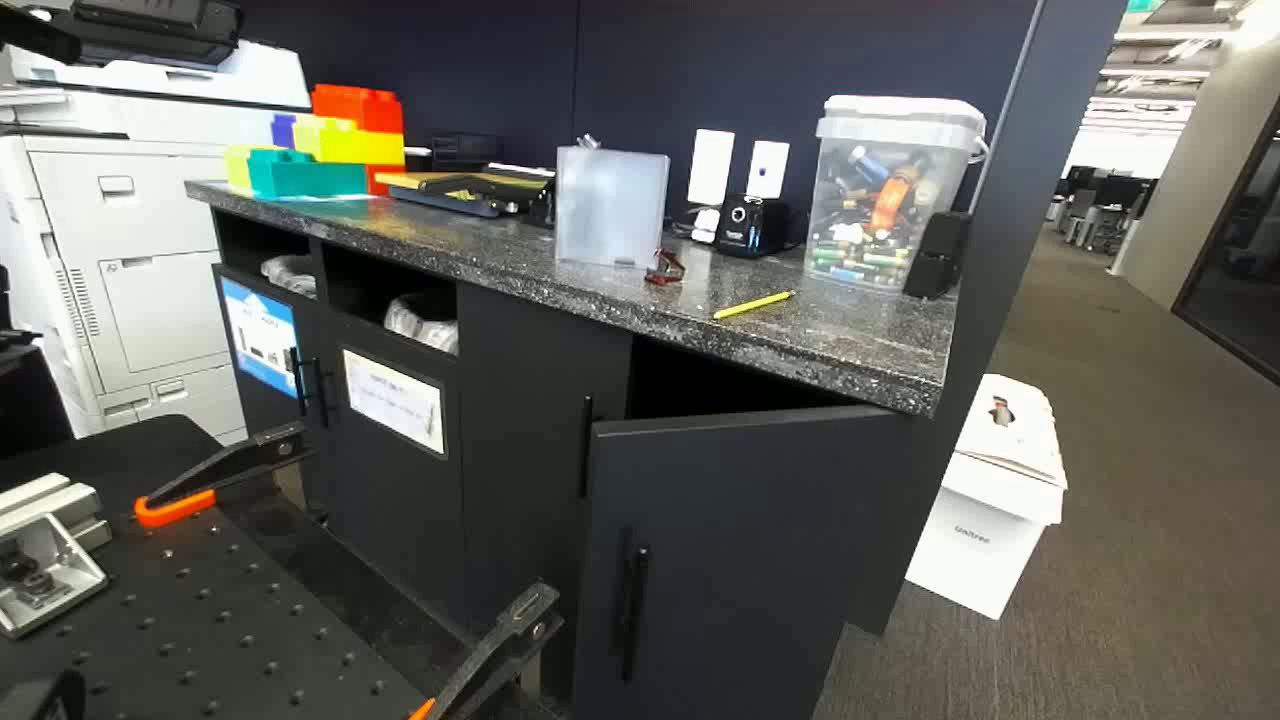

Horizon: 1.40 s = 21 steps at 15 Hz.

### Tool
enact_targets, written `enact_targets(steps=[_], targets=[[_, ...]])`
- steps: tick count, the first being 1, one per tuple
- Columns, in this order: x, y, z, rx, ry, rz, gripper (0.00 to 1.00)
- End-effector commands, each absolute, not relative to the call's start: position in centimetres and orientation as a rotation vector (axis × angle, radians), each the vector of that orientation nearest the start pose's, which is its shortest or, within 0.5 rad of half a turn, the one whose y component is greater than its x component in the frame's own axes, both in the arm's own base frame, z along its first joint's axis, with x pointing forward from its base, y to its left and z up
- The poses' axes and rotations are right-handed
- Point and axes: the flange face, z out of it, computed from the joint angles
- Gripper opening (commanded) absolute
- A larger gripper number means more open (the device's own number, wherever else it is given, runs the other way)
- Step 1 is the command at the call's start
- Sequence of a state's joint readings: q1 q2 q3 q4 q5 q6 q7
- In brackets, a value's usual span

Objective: Move the red object to the left

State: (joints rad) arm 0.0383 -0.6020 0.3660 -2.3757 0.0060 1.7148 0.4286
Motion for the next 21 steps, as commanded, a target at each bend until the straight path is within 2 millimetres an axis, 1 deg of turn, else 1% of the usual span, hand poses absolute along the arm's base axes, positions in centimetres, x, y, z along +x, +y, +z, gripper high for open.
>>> enact_targets(steps=[1,7,8,9,10,11,13,14,18,21], targets=[[33.5,16.1,51.7,-3.355,0.159,0.015,1.00],[33.5,16.1,51.7,-3.355,0.159,0.015,1.00],[34.4,15.9,51.2,-3.351,0.177,0.026,1.00],[34.8,15.8,51.1,-3.344,0.182,0.023,1.00],[36.7,15.2,50.6,-3.339,0.177,0.052,1.00],[37.7,15.0,50.5,-3.333,0.179,0.048,1.00],[41.5,13.7,50.0,-3.297,0.237,0.032,1.00],[43.8,12.7,49.7,-3.281,0.255,0.030,1.00],[51.9,8.5,49.0,-3.190,0.396,0.002,1.00],[57.8,5.7,48.0,-3.143,0.468,0.023,1.00]])
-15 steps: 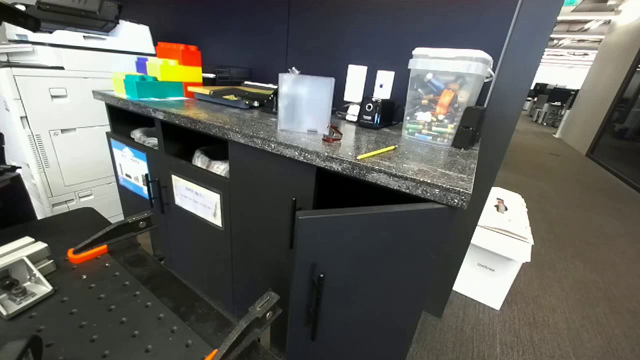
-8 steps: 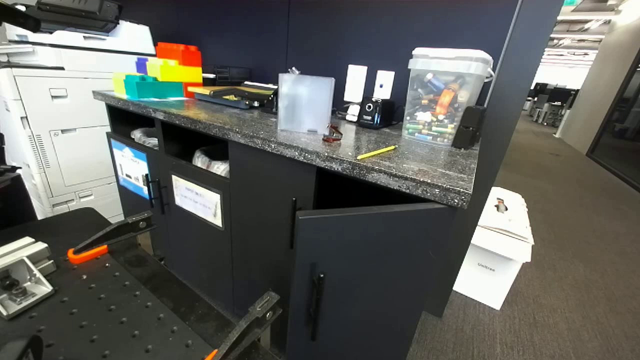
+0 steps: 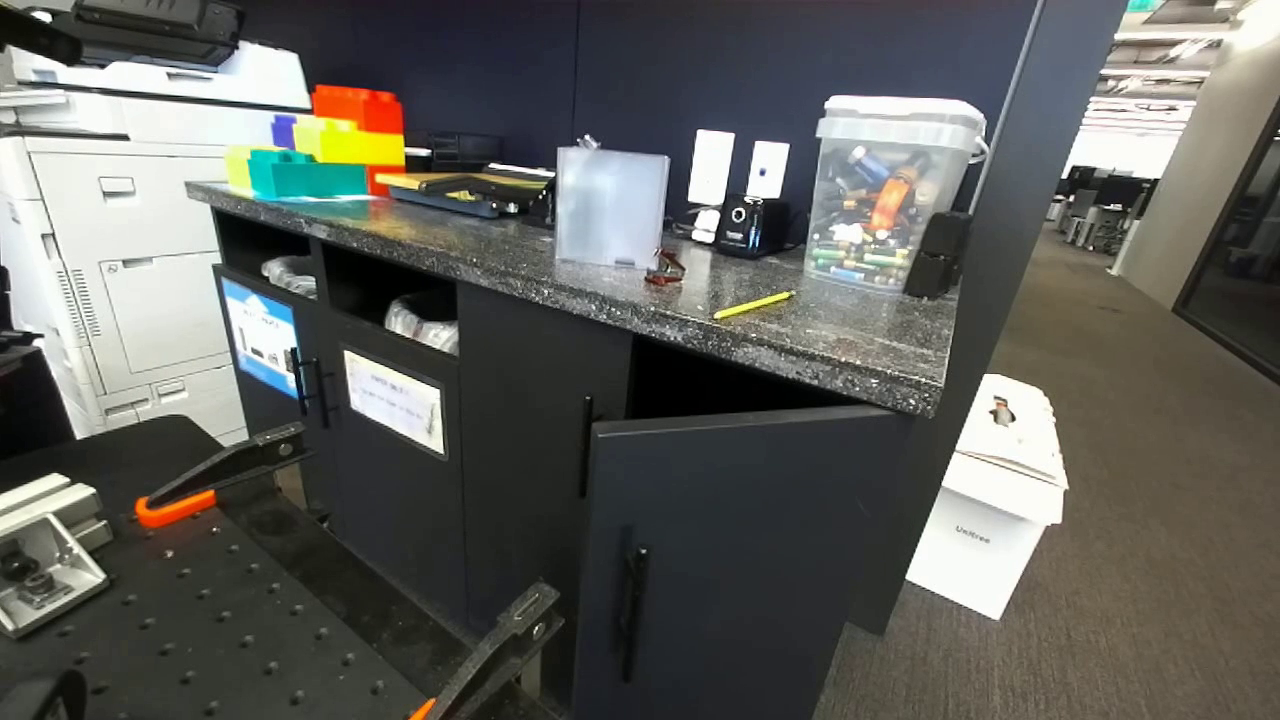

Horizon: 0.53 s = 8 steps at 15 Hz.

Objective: Move the red object to the left

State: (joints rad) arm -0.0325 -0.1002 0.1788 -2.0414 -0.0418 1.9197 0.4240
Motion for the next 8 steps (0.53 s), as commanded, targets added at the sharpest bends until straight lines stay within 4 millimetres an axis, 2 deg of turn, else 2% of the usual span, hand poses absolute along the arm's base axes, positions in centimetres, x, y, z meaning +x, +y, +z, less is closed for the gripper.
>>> enact_targets(steps=[1,5,8], targets=[[59.5,4.8,47.4,-3.131,0.503,0.031,1.00],[66.2,2.1,43.5,-3.112,0.633,0.033,1.00],[69.9,0.6,41.1,-3.094,0.724,0.033,1.00]])
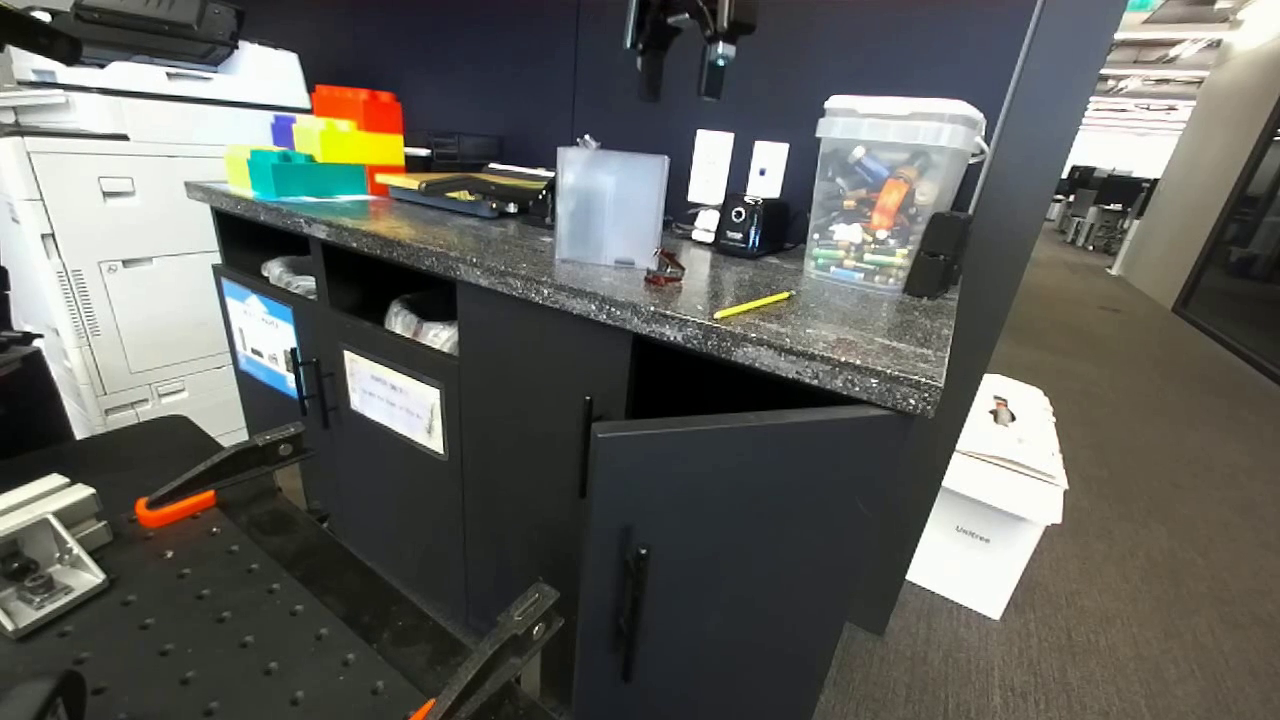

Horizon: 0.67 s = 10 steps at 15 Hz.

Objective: Move the red object to the left

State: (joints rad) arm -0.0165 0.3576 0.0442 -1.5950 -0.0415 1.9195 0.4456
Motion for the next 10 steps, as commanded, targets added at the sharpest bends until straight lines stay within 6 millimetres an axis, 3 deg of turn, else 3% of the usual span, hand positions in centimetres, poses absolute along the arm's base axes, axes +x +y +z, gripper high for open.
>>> enact_targets(steps=[1,6,10], targets=[[71.0,0.4,40.2,-3.089,0.757,0.040,1.00],[74.7,-0.1,36.5,-3.031,0.918,0.105,1.00],[76.5,1.0,33.4,-2.955,1.016,0.161,1.00]])
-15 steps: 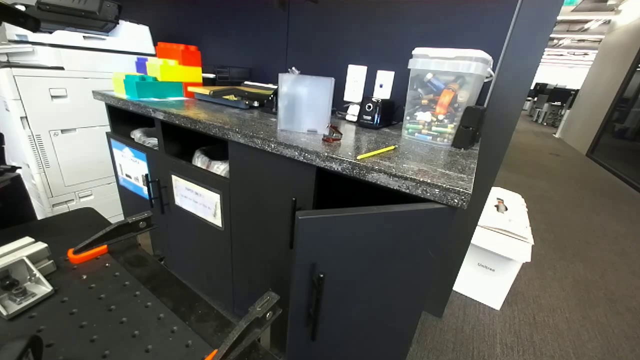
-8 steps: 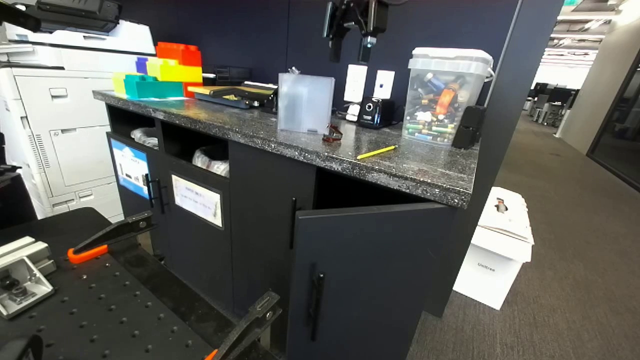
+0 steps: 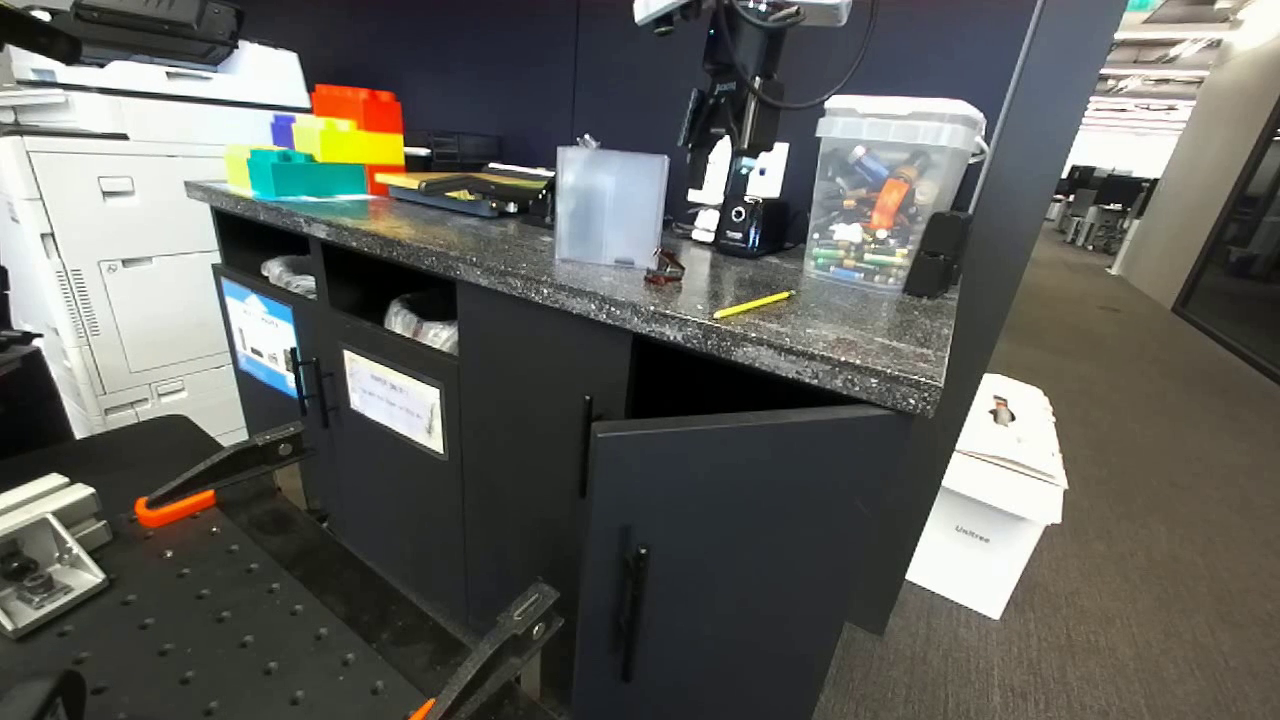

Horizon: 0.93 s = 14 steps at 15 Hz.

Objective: Move the red object to the left

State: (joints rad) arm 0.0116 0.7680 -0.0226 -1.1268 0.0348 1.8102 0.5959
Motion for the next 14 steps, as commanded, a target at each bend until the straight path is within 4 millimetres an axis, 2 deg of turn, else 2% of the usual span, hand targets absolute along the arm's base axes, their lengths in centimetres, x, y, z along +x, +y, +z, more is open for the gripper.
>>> enact_targets(steps=[1,9,14], targets=[[76.9,1.5,32.7,-2.942,1.032,0.171,1.00],[79.1,5.8,29.2,-2.895,1.148,0.104,1.00],[79.4,6.6,26.5,-2.881,1.211,0.122,1.00]])
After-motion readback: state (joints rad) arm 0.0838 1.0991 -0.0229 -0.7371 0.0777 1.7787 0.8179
